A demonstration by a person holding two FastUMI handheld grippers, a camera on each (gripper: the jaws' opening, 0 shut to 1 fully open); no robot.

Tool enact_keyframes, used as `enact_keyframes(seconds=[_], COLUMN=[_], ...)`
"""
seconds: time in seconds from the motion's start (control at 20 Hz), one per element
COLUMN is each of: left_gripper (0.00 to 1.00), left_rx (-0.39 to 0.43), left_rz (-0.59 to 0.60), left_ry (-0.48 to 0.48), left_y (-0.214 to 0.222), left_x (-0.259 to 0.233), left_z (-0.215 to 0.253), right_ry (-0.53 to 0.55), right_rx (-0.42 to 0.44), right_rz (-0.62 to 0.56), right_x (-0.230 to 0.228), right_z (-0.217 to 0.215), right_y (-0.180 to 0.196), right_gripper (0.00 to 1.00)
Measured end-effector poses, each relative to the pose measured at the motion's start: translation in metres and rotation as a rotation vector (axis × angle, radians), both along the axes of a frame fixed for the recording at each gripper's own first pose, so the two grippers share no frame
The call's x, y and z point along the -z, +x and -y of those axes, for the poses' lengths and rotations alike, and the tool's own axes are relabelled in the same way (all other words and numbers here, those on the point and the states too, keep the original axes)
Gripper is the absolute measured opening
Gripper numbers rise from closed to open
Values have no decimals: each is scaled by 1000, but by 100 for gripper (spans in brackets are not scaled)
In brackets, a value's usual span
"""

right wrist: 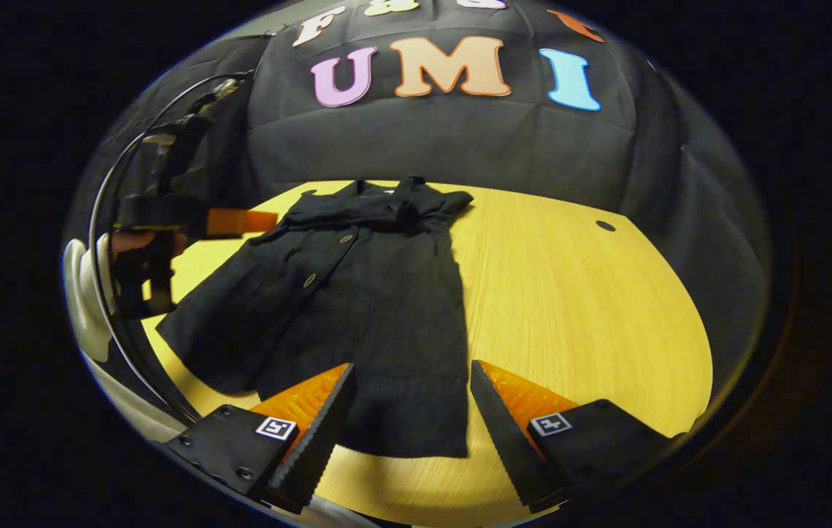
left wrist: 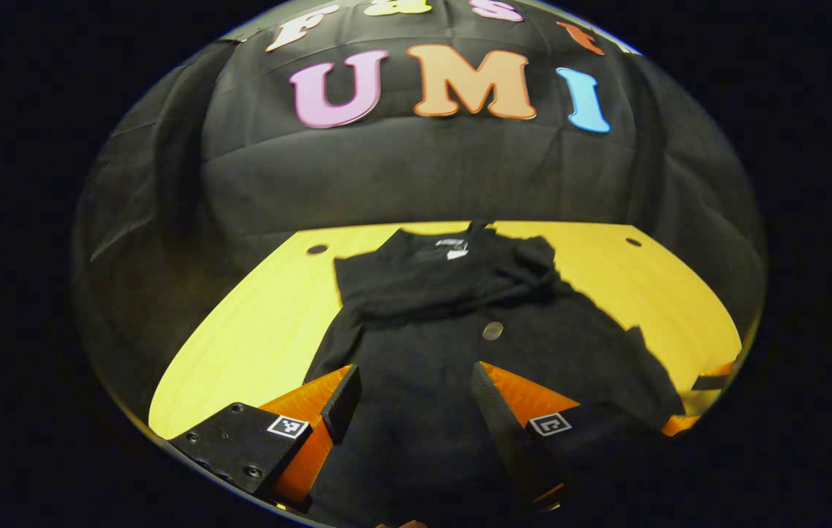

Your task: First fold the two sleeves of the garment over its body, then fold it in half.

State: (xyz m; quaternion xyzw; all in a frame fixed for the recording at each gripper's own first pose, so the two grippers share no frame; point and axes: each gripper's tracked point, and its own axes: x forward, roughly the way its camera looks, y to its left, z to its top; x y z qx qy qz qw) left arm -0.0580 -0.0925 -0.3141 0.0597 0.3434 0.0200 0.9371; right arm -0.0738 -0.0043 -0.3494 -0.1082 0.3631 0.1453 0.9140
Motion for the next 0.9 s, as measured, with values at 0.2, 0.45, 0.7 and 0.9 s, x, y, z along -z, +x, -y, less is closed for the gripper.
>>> enact_keyframes(seconds=[0.2,0.45,0.7,0.9], left_gripper=[93,94,92,78], left_rx=[-95,-124,-189,-143], left_rz=[-113,-165,-154,-167], left_ry=[34,48,-34,-30], left_y=[-83,-139,-136,-135], left_x=[23,42,45,48], left_z=[-33,-42,-37,-25], right_ry=[-25,-48,-33,-44], right_rx=[-19,-50,-77,-124], right_rz=[-44,-92,-108,-116], right_x=[17,28,29,31], right_z=[2,0,-5,-17], right_y=[-3,-5,-6,-12], right_gripper=[100,100,96,67])
